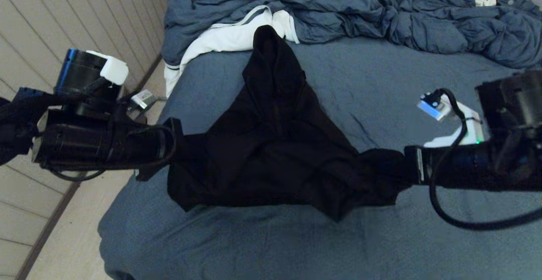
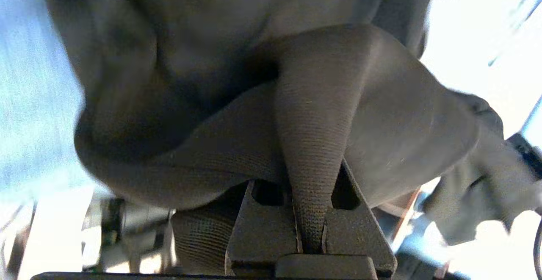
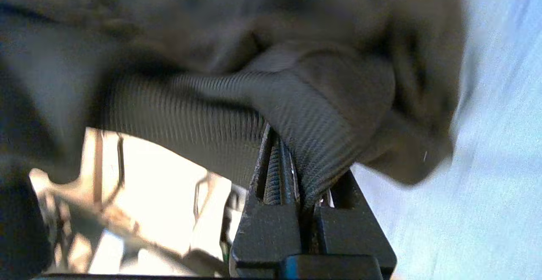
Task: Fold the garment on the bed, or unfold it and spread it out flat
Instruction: Fold the black sweatshirt
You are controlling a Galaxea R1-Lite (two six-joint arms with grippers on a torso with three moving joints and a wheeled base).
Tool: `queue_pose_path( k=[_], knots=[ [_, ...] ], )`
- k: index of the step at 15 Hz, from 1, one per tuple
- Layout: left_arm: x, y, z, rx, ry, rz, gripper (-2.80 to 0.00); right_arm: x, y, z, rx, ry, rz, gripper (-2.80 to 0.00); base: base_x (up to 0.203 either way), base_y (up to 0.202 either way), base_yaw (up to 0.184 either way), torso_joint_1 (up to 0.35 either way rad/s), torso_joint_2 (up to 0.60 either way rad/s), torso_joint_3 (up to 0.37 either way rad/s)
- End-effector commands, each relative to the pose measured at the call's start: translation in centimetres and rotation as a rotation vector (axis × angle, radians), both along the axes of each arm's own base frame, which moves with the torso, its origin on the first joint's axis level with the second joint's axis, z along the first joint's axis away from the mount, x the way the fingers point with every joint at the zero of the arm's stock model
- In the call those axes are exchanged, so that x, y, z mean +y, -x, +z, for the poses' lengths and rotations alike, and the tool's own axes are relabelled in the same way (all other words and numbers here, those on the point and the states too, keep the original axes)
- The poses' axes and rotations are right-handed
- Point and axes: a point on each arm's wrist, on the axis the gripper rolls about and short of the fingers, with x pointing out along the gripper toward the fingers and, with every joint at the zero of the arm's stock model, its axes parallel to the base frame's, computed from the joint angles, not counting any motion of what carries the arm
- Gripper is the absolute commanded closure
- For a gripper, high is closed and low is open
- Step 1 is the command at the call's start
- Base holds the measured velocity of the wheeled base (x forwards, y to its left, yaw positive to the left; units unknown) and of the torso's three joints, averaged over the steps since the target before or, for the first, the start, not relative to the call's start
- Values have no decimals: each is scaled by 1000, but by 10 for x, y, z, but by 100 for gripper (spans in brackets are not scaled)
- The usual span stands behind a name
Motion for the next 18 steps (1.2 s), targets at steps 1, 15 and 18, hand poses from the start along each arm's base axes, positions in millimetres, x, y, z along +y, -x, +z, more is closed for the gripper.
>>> queue_pose_path(
  k=[1, 15, 18],
  knots=[
    [-2, -28, 2, -3, 4, 31, 0, 2, -34, 1, 10, -4, -26, 0, 0, 0, 0, 0, 0, 0],
    [-16, -157, 5, -98, 53, 91, 0, 11, -173, 29, -122, -36, -98, 0, 0, 0, 0, 0, 0, 0],
    [-10, -164, 8, -157, 31, 84, 0, 7, -186, 32, -133, -35, -112, 0, 0, 0, 0, 0, 0, 0]
  ],
)
